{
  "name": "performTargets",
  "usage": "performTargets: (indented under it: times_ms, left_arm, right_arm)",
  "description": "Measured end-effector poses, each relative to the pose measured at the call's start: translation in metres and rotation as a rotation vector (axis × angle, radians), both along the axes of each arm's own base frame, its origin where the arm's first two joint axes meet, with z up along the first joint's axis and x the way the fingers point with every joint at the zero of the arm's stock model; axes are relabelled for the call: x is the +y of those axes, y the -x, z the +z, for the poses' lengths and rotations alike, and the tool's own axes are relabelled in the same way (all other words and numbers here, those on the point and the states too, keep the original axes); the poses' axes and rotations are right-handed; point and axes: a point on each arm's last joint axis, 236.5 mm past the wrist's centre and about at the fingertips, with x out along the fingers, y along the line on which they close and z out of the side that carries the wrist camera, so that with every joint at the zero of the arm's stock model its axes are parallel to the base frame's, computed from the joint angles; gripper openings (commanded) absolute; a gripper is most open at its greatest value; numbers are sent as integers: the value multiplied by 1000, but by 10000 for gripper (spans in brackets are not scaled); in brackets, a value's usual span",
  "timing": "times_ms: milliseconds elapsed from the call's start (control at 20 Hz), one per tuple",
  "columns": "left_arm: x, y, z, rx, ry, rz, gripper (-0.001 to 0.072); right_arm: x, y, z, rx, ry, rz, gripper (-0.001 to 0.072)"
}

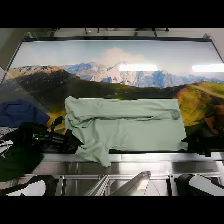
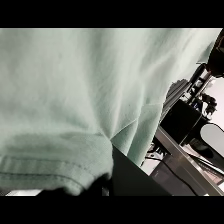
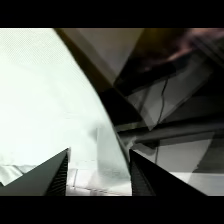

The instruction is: Fold the shirts.

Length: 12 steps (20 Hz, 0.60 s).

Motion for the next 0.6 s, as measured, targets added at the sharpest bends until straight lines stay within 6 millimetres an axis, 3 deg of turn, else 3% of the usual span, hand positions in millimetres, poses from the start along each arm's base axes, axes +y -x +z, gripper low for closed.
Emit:
performTargets:
  times_ms: [50, 100, 200, 350, 450, 600]
  left_arm:
    - [0, 0, 0, -1, 0, -1, 22]
    - [0, 0, 0, -2, -1, -1, 22]
    - [0, 0, -1, -1, -2, -3, 23]
    - [0, -1, 3, -4, 6, -9, 27]
    - [-2, -5, 15, -21, 44, -36, 27]
    - [-2, -19, 41, -61, 91, -77, 27]
  right_arm:
    - [4, 0, -1, -5, -18, 1, 349]
    - [7, -1, -1, -15, -30, 4, 333]
    - [8, -9, -2, -58, -36, -3, 18]
    - [9, -26, 5, -134, -53, -18, 17]
    - [16, -33, 22, -173, -115, -10, 17]
    - [6, -49, 51, -240, -145, 8, 17]
